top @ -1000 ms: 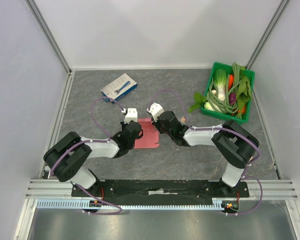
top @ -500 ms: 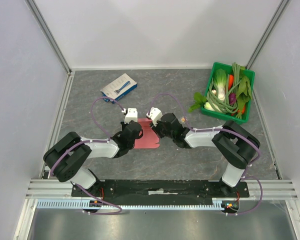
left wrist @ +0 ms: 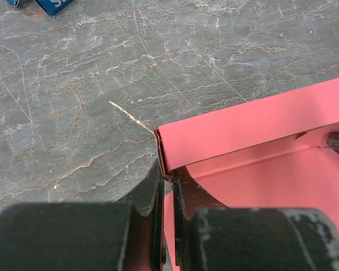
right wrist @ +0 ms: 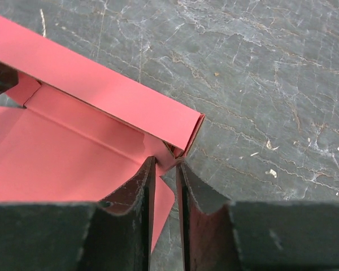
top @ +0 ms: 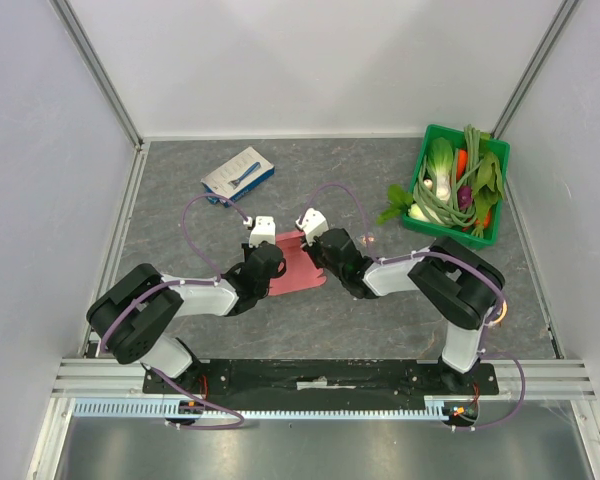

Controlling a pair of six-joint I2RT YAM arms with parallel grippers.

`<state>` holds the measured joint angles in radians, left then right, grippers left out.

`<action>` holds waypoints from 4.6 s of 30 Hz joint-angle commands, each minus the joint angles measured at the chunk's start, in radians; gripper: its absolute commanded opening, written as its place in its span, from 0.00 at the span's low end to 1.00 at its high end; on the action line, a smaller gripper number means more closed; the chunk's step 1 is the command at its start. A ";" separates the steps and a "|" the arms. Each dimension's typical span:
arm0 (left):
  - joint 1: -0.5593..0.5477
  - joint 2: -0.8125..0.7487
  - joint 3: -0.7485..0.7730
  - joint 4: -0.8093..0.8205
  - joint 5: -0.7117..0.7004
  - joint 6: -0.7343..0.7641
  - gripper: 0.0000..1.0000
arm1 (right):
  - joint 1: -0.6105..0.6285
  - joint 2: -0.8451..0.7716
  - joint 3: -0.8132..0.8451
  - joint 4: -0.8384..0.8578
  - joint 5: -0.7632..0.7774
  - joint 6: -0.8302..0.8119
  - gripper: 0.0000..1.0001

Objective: Fold the paper box

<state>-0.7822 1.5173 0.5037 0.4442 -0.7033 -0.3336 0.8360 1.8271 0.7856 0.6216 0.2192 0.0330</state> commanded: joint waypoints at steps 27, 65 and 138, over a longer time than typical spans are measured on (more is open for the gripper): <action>-0.022 -0.002 0.018 -0.013 0.033 -0.071 0.02 | 0.150 0.192 0.125 0.163 0.773 0.074 0.00; -0.032 -0.005 0.056 -0.084 0.031 -0.113 0.02 | 0.132 -0.198 -0.092 -0.155 0.453 0.176 0.71; 0.041 -0.738 0.292 -0.832 0.852 -0.180 0.72 | -0.140 -0.287 0.619 -1.496 -0.087 0.065 0.00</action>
<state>-0.7456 0.7910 0.6666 -0.2829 0.2020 -0.6582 0.6987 1.5078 1.2865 -0.6144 0.0467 0.2852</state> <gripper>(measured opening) 0.727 0.011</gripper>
